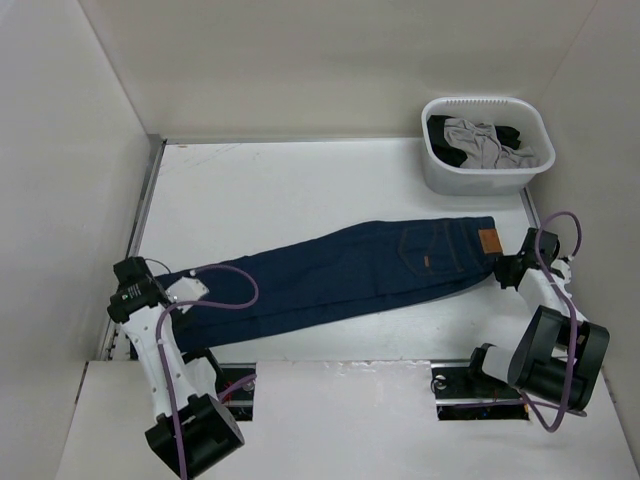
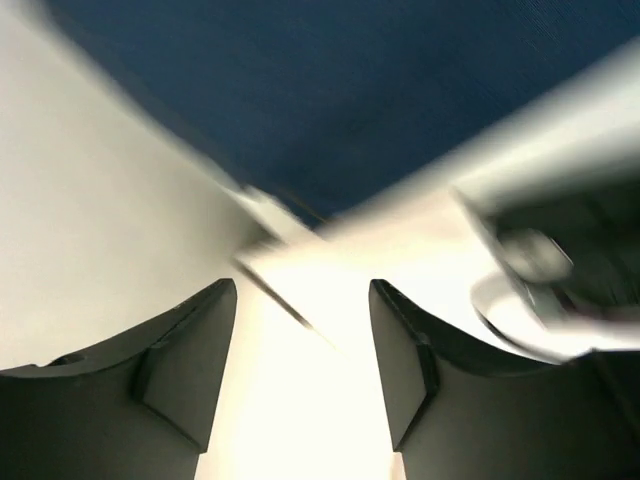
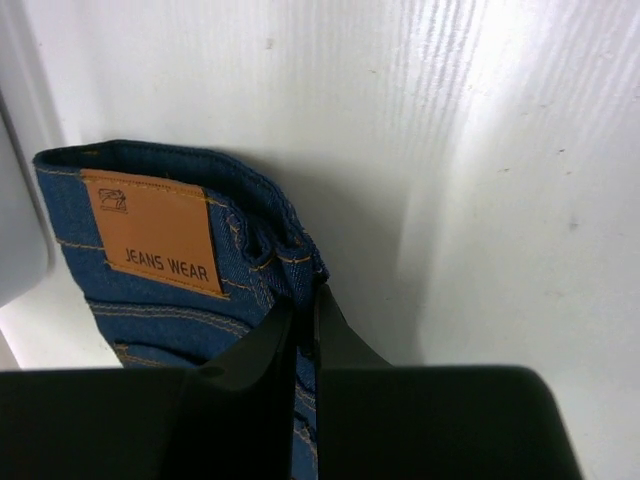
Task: Fold and stack the trousers
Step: Fold the trousers
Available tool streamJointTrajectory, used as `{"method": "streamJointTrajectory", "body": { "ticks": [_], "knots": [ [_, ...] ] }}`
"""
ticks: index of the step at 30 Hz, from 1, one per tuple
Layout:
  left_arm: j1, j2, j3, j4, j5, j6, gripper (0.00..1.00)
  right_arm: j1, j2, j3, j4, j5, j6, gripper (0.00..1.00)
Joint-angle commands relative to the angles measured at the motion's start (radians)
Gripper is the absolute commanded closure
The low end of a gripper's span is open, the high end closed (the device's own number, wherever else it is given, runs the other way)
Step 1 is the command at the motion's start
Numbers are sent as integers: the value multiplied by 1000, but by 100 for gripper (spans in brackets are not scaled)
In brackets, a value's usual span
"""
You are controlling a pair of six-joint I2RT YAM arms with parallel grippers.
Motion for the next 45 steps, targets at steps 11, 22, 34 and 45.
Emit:
{"method": "streamJointTrajectory", "body": {
  "ticks": [11,22,34,45],
  "knots": [
    [-24,198,49,295,4,19,34,-29,-15,-26,42,23,-9,99],
    [-256,548,98,382,-87,99,42,-88,-149,-59,35,85,3,100],
    [-917,388,162,323,261,62,40,-88,-247,-85,9,85,12,99],
    [-1242,893,337,350,480,-223,49,-111,-294,-115,-1,69,26,97]
  ]
}}
